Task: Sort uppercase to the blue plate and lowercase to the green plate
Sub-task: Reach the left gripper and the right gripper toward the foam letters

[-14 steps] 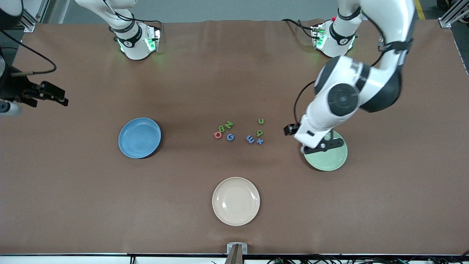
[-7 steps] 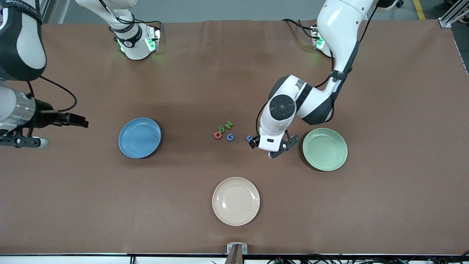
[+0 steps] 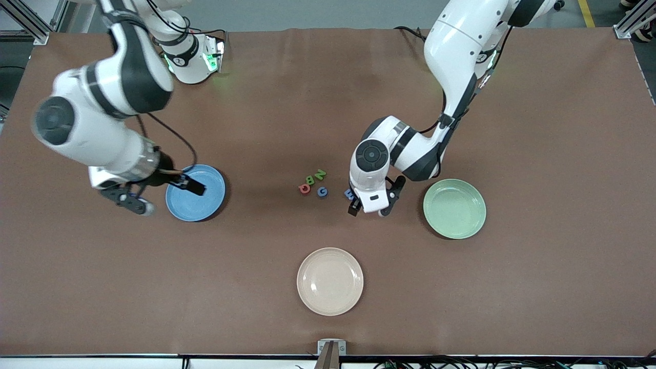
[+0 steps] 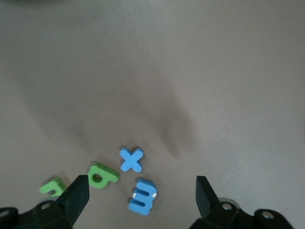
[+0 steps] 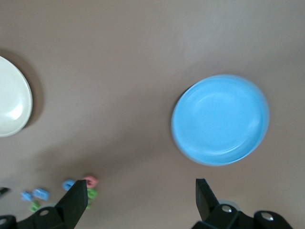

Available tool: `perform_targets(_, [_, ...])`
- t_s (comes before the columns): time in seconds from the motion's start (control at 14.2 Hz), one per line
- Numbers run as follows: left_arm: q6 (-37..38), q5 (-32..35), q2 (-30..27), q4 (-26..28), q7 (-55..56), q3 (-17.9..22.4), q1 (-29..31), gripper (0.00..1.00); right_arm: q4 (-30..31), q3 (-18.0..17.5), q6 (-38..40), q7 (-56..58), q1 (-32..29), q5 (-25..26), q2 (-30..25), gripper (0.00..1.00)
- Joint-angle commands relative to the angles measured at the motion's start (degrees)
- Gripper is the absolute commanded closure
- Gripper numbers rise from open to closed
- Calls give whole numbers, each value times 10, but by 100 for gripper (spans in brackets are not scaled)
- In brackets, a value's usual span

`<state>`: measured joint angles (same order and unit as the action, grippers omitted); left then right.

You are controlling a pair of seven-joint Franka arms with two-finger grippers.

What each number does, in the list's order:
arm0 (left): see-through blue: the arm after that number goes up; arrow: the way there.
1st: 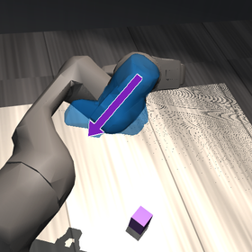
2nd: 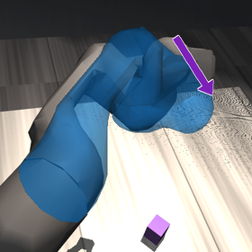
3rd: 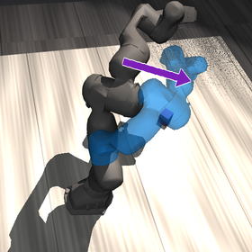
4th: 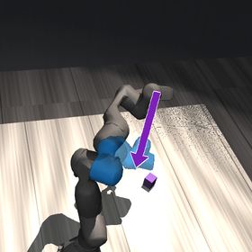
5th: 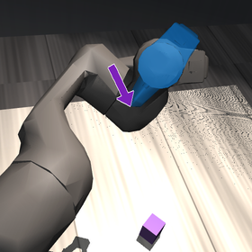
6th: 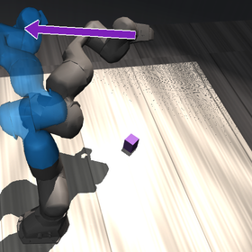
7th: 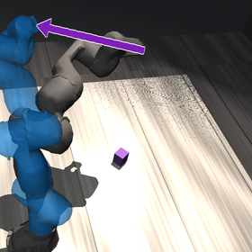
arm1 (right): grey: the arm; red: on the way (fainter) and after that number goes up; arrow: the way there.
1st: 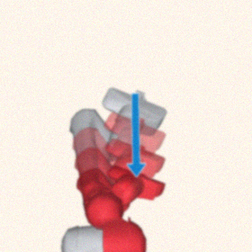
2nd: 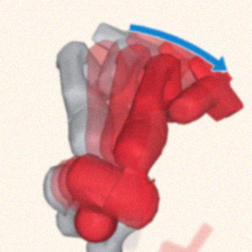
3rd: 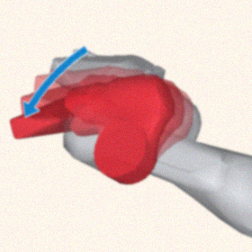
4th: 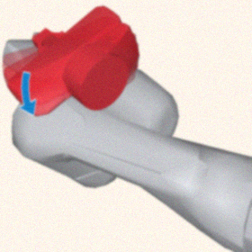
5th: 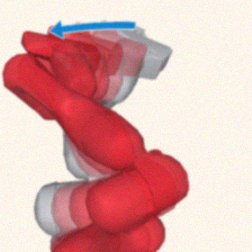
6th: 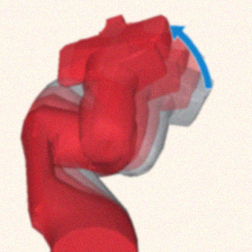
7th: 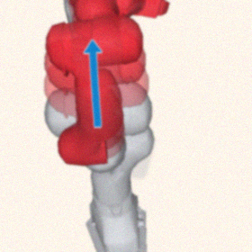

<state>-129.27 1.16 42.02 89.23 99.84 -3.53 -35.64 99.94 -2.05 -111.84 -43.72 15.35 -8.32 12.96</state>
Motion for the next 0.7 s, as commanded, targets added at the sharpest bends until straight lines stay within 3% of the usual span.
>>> perform_targets(0.0, [-30,10,18,-12,12,4,-9,12,5,6,-55,-130,58,-2,38,0])
perform_targets(0.14, [-57,10,31,-14,11,4,-16,19,5,7,-96,-213,99,15,73,0])
perform_targets(0.35, [-77,9,40,-15,11,4,-28,19,5,7,-167,-340,153,77,135,1])
perform_targets(0.63, [-77,10,40,-5,11,4,-37,19,2,8,-235,-394,187,84,196,1])
